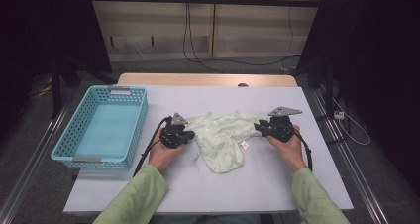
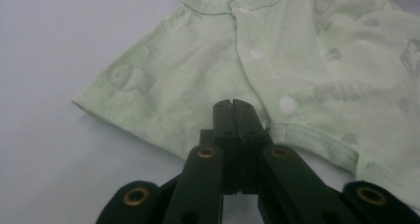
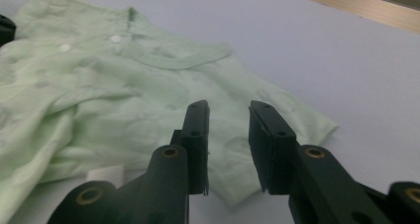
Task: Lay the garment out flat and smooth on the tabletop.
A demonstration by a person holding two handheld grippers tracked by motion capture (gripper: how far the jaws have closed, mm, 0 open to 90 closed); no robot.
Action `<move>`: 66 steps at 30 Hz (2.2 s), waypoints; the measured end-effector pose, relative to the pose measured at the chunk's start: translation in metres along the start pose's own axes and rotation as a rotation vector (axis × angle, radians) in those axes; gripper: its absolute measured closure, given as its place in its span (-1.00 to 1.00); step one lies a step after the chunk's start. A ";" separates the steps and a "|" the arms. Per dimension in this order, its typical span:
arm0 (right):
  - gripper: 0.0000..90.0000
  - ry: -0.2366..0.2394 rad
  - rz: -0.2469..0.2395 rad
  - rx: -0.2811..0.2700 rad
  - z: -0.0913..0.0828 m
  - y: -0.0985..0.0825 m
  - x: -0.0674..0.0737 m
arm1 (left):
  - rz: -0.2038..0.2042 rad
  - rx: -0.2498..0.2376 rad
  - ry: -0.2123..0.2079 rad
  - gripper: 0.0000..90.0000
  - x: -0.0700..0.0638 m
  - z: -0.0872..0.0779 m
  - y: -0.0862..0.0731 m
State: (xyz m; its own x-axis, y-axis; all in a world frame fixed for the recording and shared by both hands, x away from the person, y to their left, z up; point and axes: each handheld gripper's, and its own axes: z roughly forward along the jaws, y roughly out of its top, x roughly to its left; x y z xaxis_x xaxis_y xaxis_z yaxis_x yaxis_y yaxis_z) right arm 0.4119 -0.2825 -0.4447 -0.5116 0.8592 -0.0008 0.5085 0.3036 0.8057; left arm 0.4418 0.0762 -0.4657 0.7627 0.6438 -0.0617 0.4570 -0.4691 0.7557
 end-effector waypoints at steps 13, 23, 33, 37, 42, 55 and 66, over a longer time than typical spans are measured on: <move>0.59 0.109 -0.093 0.036 0.002 -0.006 0.041 | -0.040 0.005 0.043 0.96 0.010 -0.008 -0.005; 0.52 0.143 -0.088 0.029 -0.009 -0.013 0.051 | -0.021 -0.039 0.037 0.17 -0.008 -0.028 0.000; 0.35 0.157 -0.048 -0.042 -0.030 -0.019 0.062 | 0.001 -0.097 -0.004 -0.49 -0.031 -0.047 -0.006; 0.34 0.144 -0.040 -0.048 -0.033 -0.027 0.067 | 0.031 -0.081 -0.058 -0.67 -0.044 -0.045 -0.012; 0.18 0.131 -0.030 -0.090 -0.038 -0.027 0.066 | 0.079 -0.056 -0.096 -0.69 -0.060 -0.035 -0.014; -0.16 0.114 0.003 -0.106 -0.052 -0.035 0.071 | 0.150 -0.018 -0.147 -0.60 -0.084 -0.026 -0.015; -0.19 0.121 -0.004 -0.070 -0.045 -0.038 0.069 | 0.289 0.027 -0.251 0.06 -0.114 -0.014 -0.017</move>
State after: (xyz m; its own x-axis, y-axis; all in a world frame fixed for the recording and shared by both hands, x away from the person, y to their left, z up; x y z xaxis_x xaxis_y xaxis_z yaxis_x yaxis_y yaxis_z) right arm 0.3262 -0.2528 -0.4486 -0.5952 0.8010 0.0640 0.4588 0.2733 0.8455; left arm 0.3406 0.0196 -0.4624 0.9487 0.3160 -0.0090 0.2161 -0.6272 0.7483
